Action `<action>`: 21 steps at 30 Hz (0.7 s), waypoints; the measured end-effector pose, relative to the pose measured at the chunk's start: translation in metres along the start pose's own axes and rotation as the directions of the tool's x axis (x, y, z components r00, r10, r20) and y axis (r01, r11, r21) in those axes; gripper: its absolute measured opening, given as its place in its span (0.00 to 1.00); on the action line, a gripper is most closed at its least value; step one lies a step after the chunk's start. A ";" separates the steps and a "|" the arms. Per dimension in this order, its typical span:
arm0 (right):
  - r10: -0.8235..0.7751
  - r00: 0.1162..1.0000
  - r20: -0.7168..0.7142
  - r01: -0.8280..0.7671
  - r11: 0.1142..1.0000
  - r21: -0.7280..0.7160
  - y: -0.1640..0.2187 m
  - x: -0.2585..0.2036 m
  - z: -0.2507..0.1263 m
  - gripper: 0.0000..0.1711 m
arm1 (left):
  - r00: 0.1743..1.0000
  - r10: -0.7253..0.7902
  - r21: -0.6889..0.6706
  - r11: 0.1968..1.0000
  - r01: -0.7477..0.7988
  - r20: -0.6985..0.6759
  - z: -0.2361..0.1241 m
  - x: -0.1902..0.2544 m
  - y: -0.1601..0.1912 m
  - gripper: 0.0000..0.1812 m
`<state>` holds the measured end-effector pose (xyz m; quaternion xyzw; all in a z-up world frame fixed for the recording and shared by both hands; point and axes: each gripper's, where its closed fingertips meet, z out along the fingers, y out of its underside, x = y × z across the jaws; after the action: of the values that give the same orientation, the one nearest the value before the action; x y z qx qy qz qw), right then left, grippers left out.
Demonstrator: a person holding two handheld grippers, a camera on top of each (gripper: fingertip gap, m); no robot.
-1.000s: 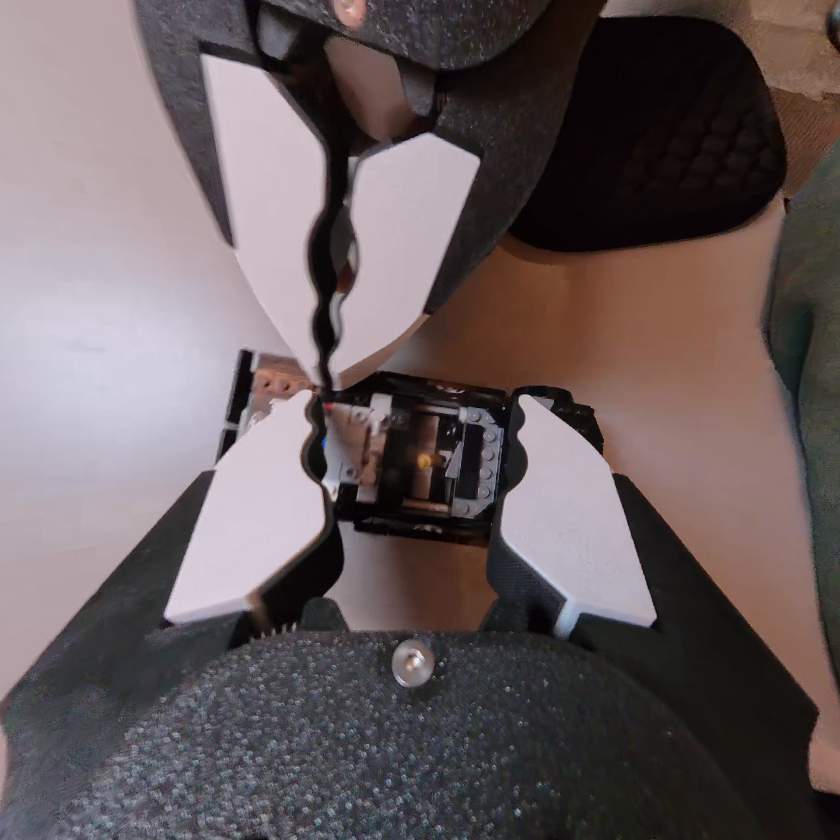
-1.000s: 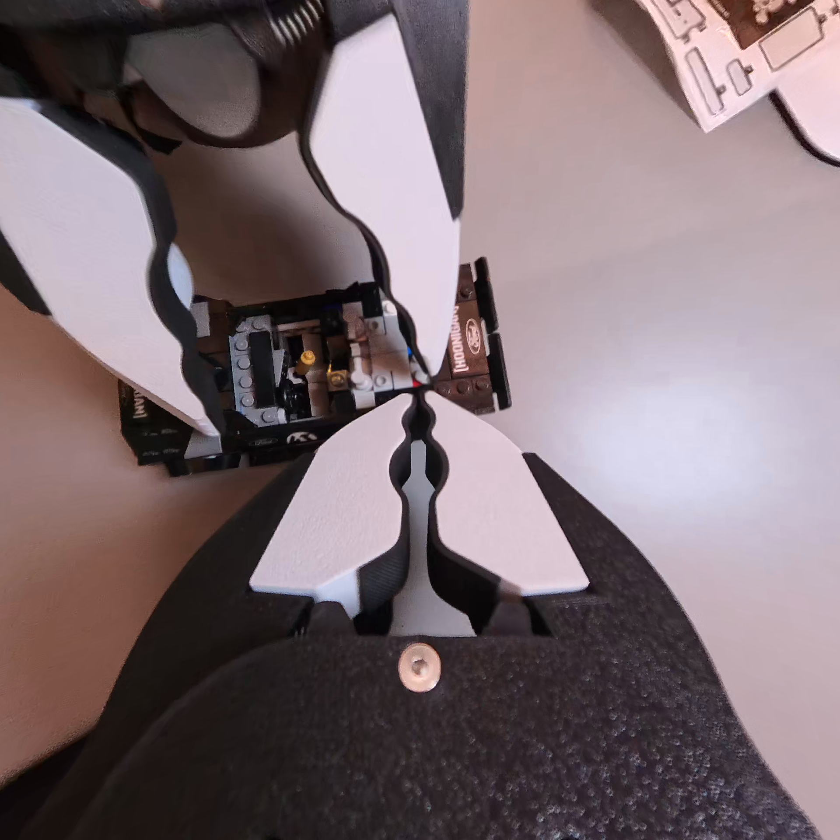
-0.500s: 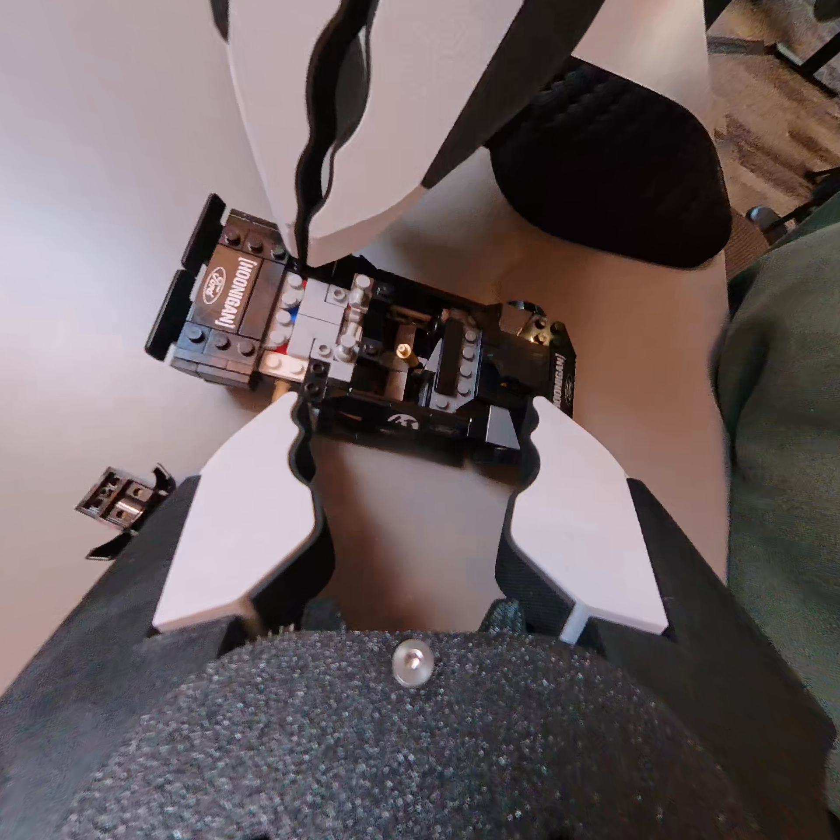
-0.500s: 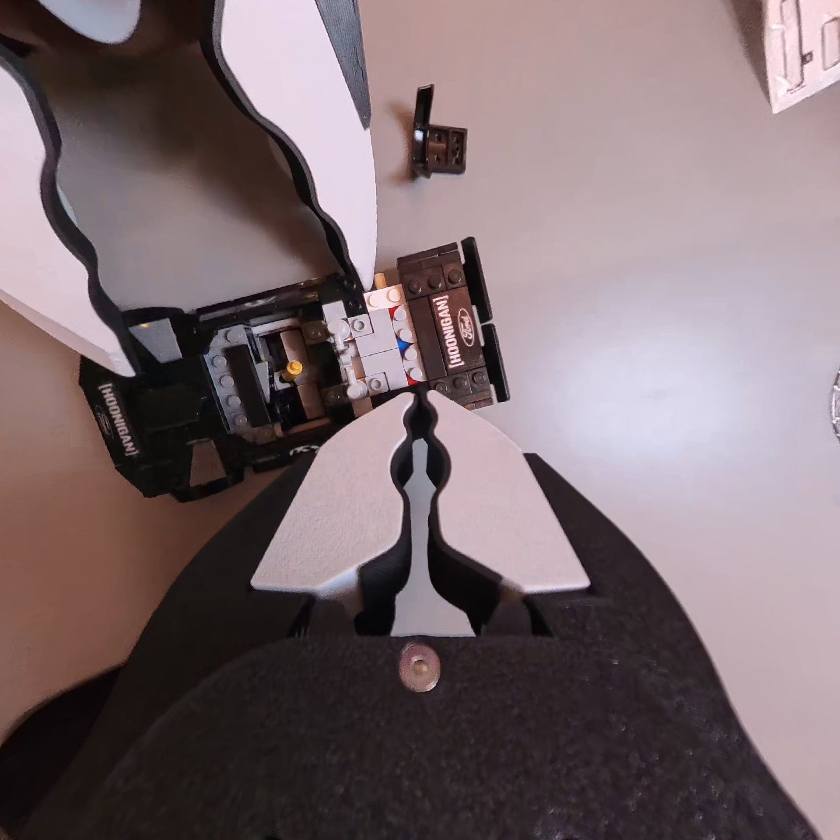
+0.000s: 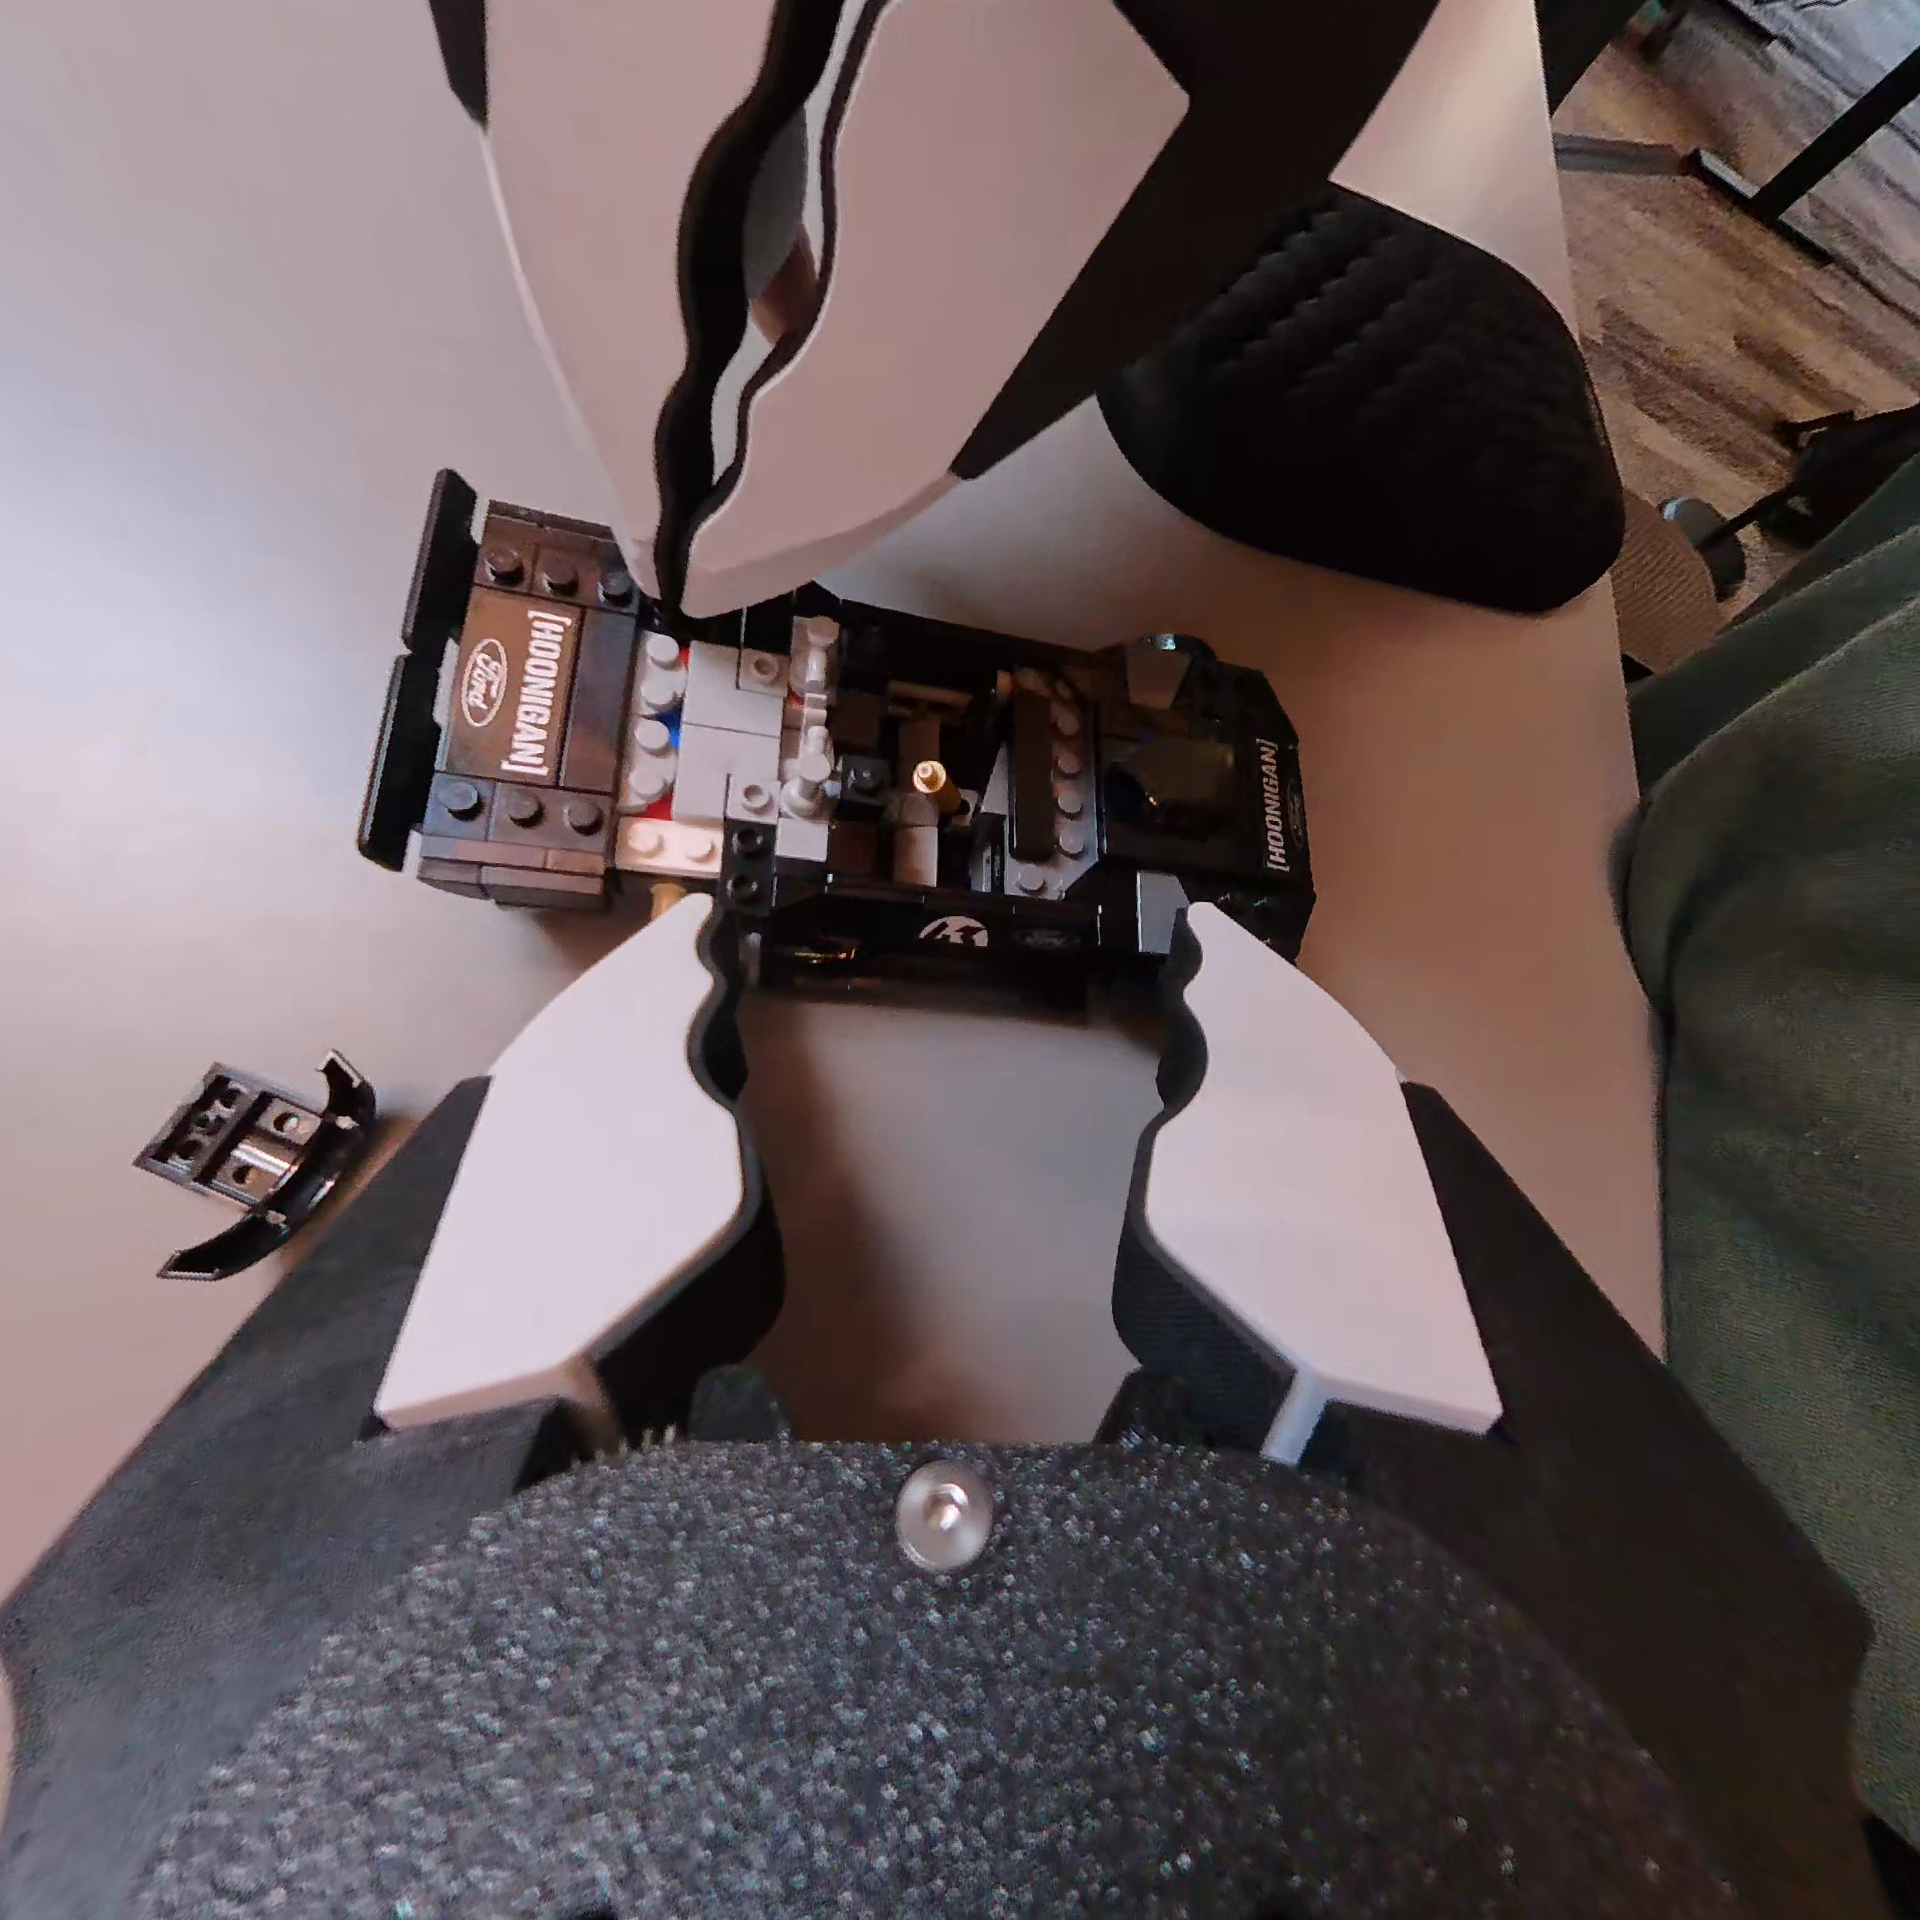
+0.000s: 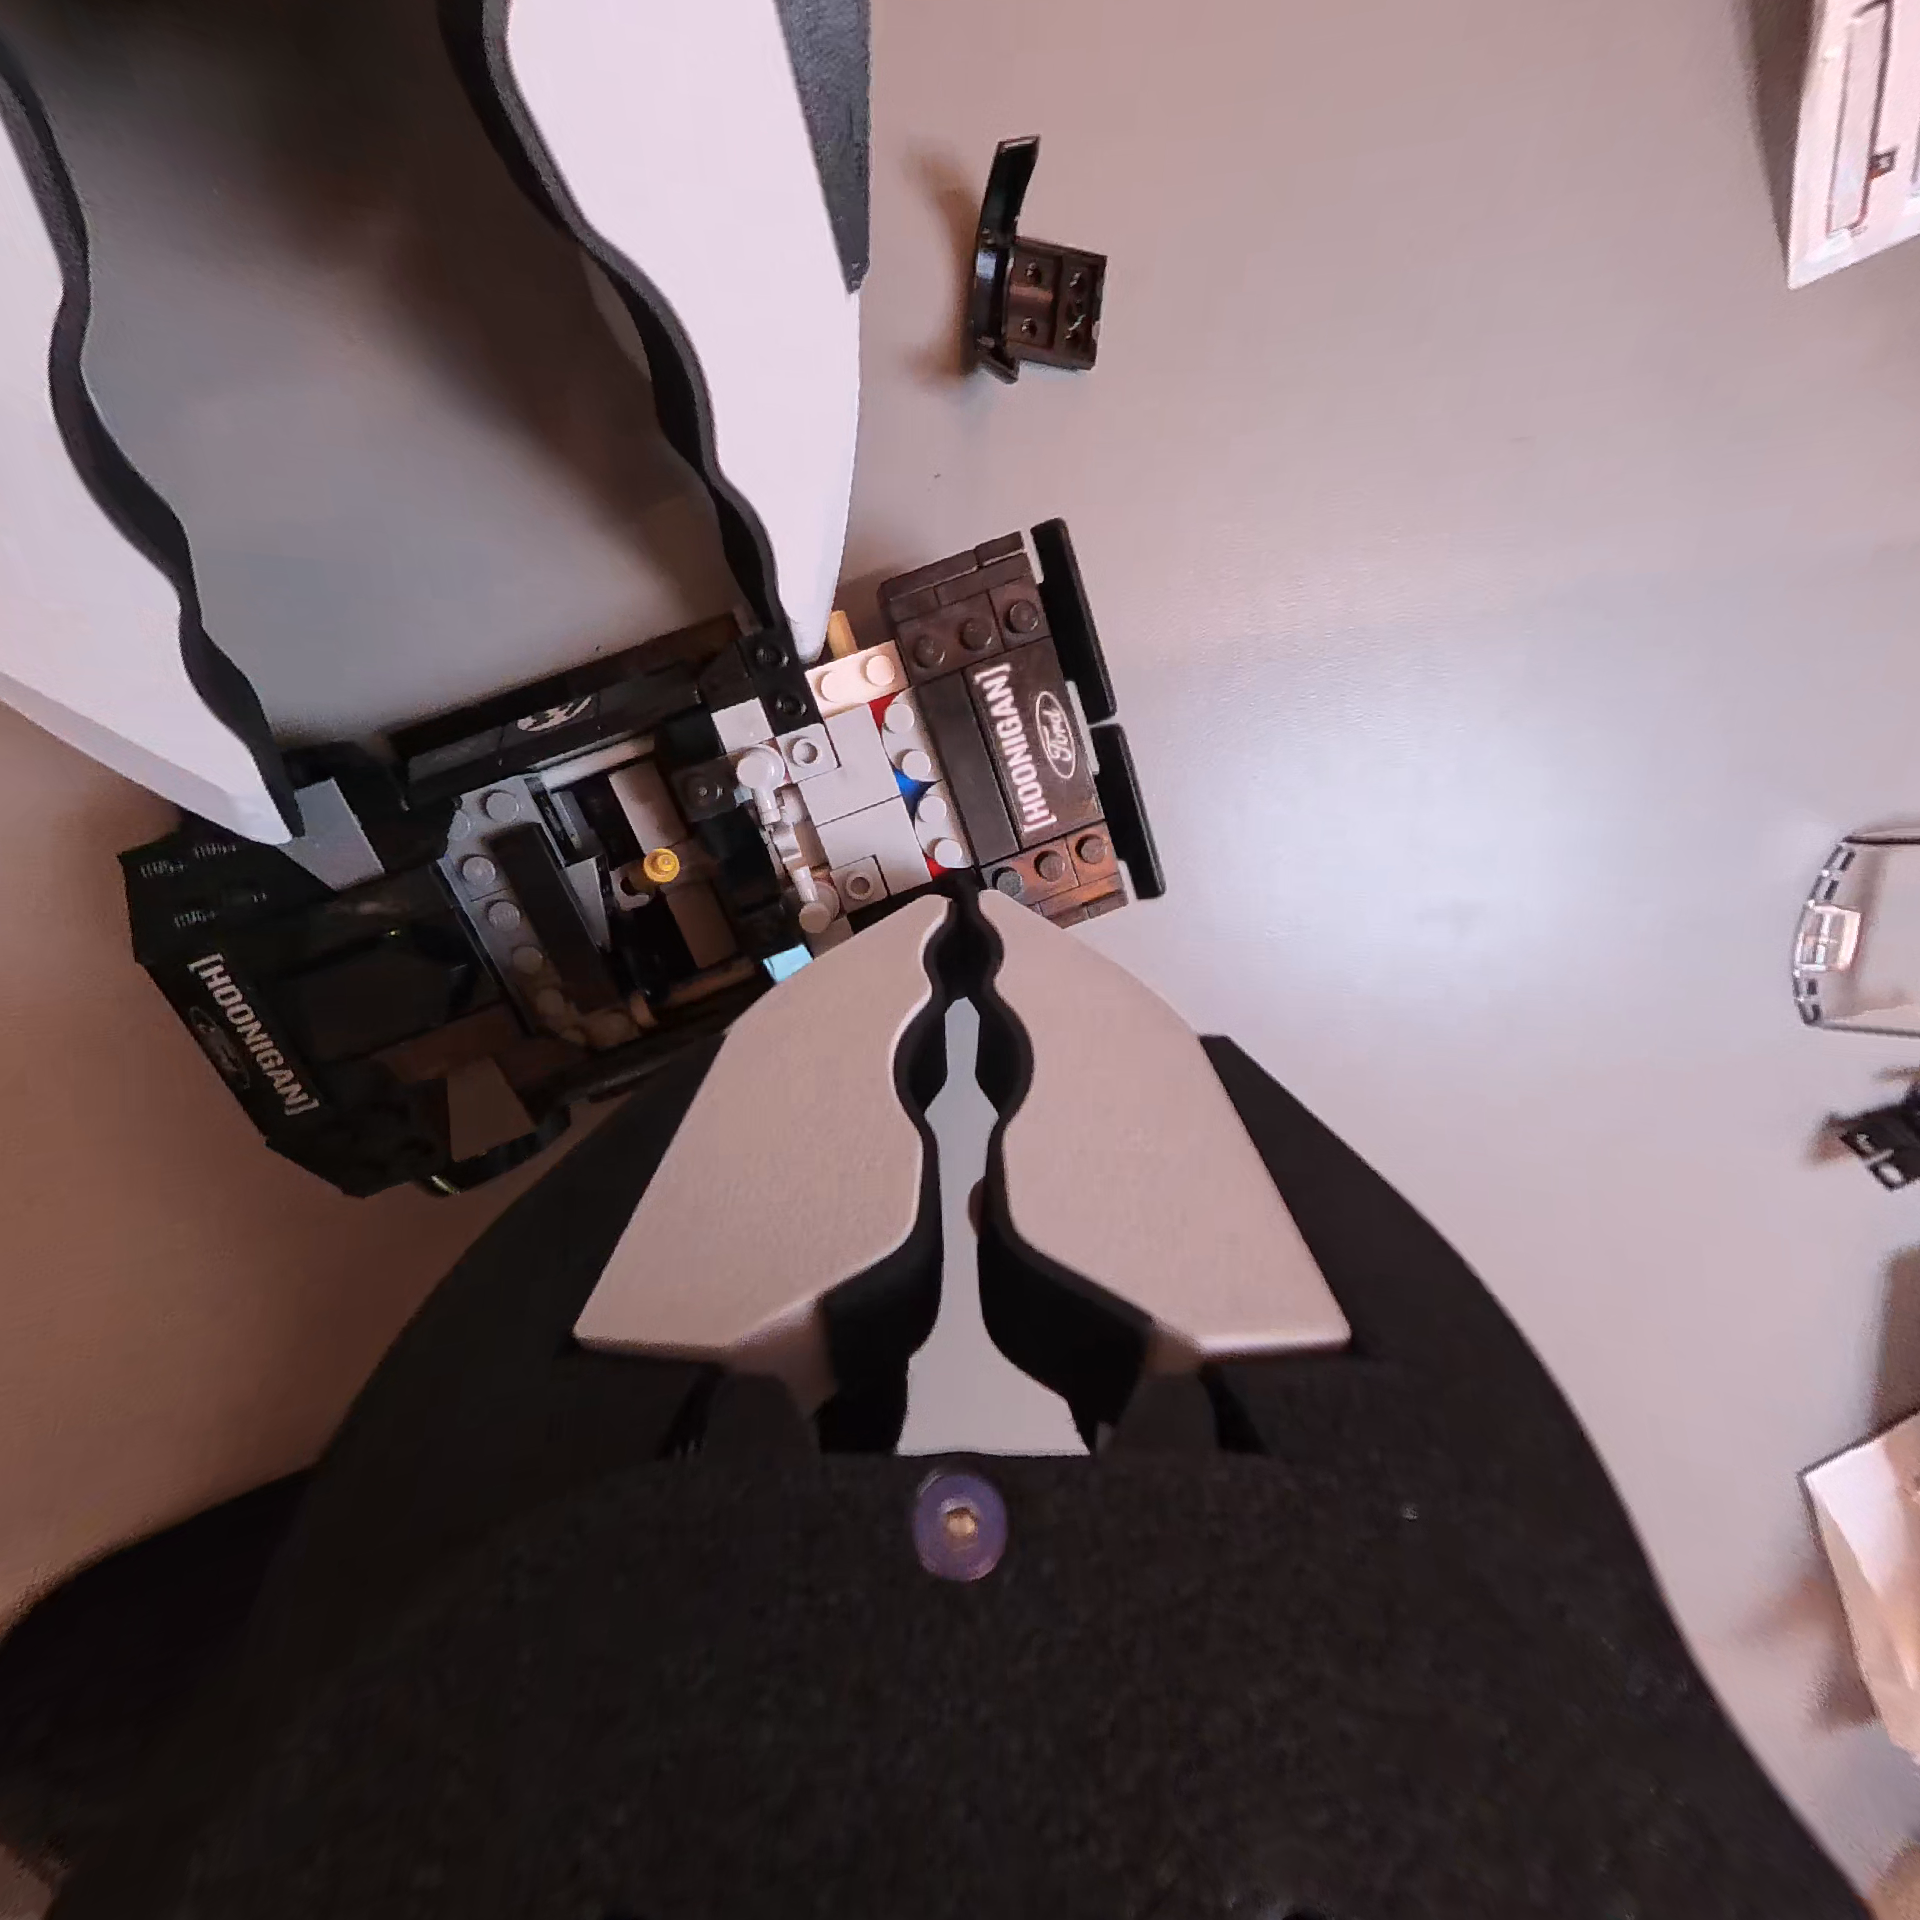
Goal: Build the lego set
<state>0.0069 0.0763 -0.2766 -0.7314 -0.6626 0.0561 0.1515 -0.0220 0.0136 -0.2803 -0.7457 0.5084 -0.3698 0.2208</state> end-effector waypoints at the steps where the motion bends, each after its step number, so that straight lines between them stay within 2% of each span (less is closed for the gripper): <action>1: 0.025 1.000 -0.006 -0.025 1.000 0.018 0.000 0.000 0.000 0.00 | 1.000 0.000 0.002 1.000 0.000 -0.002 0.000 0.000 0.000 0.43; 3: 0.091 0.996 -0.023 -0.089 0.993 0.076 0.001 0.003 -0.002 0.00 | 1.000 -0.002 0.017 1.000 0.002 -0.006 0.001 0.000 -0.002 0.46; 5: 0.166 0.985 -0.047 -0.154 0.969 0.195 0.001 0.009 -0.013 0.00 | 1.000 0.000 0.028 1.000 0.001 -0.013 0.003 0.002 -0.003 0.49; 7: 0.259 0.965 -0.026 -0.235 0.908 0.346 0.000 0.015 -0.034 0.00 | 1.000 0.018 0.029 0.999 -0.017 -0.009 0.004 0.003 -0.003 0.50; 10: 0.376 0.927 0.016 -0.334 0.802 0.496 0.011 0.015 -0.054 0.00 | 0.999 0.031 0.041 0.999 -0.031 -0.014 0.006 0.004 -0.005 0.51; 16: 0.494 0.869 0.026 -0.400 0.671 0.625 0.038 -0.003 -0.057 0.00 | 0.998 0.051 0.055 0.997 -0.048 -0.038 0.013 0.006 -0.013 0.51; 17: 0.502 0.865 0.029 -0.402 0.656 0.638 0.040 -0.005 -0.057 0.13 | 0.997 0.059 0.053 0.997 -0.057 -0.040 0.015 0.006 -0.014 0.51; 21: 0.531 0.847 -0.012 -0.378 0.619 0.688 0.044 -0.001 -0.059 0.19 | 0.994 0.105 0.077 0.992 -0.103 -0.028 0.016 0.005 -0.022 0.52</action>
<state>0.0654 0.0629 -0.2340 -0.7744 -0.3693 0.2446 0.4517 0.0044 0.0163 -0.2733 -0.7033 0.5357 -0.3885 0.2595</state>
